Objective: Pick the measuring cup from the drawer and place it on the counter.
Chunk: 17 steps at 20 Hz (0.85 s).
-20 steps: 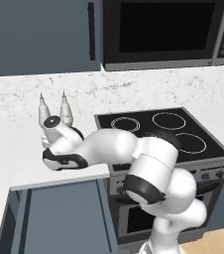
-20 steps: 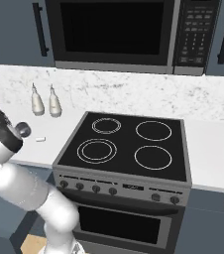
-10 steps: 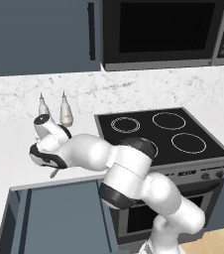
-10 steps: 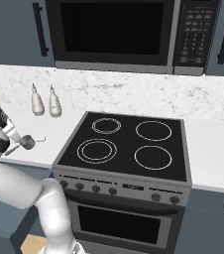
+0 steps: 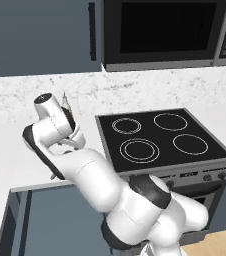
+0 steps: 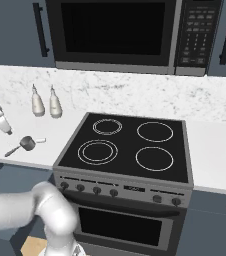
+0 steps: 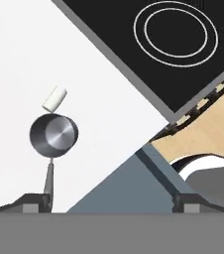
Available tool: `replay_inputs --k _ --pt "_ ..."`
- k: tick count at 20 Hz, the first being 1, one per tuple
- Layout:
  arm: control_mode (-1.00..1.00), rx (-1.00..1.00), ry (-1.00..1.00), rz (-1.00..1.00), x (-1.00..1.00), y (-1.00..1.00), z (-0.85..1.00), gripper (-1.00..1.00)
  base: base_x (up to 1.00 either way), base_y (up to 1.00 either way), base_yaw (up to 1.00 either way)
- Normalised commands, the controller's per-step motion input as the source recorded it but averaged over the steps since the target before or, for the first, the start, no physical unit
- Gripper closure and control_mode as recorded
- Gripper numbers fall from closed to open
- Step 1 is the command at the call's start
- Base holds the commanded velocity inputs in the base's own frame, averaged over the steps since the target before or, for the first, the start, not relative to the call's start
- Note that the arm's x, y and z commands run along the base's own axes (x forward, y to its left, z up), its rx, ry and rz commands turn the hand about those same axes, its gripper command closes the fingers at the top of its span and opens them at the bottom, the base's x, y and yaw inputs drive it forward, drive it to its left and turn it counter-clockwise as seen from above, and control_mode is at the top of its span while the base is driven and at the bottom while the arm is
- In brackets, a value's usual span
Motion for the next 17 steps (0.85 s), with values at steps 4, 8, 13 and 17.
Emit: replay_inputs --k 4,8,13,17 --pt "-1.00 0.03 -0.30 0.00 -1.00 -1.00 0.45 -1.00 0.00 0.00 0.00" --pt "-1.00 0.04 -0.28 0.00 -1.00 -1.00 0.51 -1.00 0.00 0.00 0.00" --pt "-1.00 0.08 -0.24 0.01 -1.00 -1.00 0.51 -1.00 0.00 0.00 0.00" --pt "-1.00 0.17 -0.23 0.05 -0.89 -1.00 0.47 -1.00 0.00 0.00 0.00"
